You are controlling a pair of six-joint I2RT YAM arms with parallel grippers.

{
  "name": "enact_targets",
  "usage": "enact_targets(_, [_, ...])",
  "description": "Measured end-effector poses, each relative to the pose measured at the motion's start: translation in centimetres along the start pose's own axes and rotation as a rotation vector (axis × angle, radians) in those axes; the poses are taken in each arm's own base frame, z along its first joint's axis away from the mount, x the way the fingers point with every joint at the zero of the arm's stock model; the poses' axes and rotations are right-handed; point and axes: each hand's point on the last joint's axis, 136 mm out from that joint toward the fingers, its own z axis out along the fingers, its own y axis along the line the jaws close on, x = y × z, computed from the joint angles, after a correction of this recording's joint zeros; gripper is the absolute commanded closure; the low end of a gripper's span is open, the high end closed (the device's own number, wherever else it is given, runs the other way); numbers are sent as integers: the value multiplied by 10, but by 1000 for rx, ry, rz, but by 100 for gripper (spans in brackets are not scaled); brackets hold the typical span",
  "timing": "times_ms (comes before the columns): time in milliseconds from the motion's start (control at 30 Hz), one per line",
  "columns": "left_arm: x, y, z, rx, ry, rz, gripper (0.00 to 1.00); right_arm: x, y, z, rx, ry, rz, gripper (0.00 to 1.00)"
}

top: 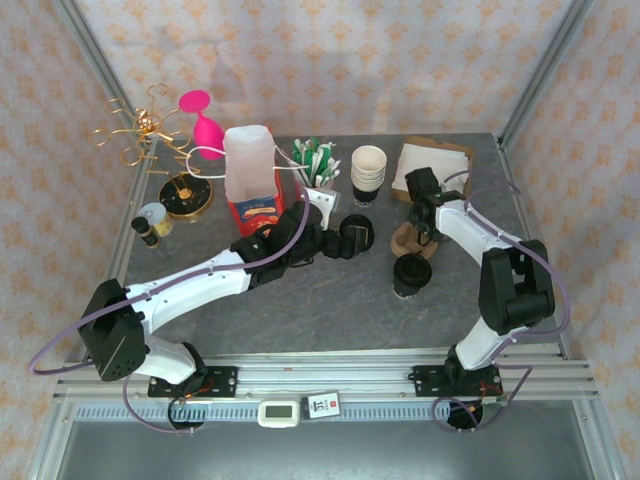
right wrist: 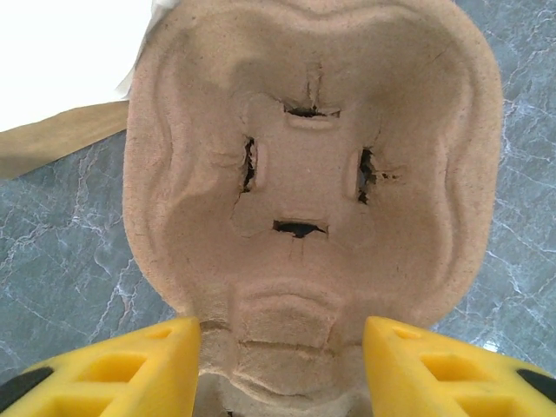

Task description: Pack the takeout coffee

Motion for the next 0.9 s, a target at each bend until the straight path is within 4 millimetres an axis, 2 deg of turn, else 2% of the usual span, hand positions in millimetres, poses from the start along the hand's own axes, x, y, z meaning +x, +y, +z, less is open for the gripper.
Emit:
enact_targets(300, [0,0,0,0,0,0,1,5,3,8,-4,18,-14,52])
enact_targets(600, [0,0,0,0,0,0,1,4,0,9,8,14,-30,63])
enact_targets(900, [-2,-2,2,1,-1,0,1,2,-3,8,11,9,-37,64])
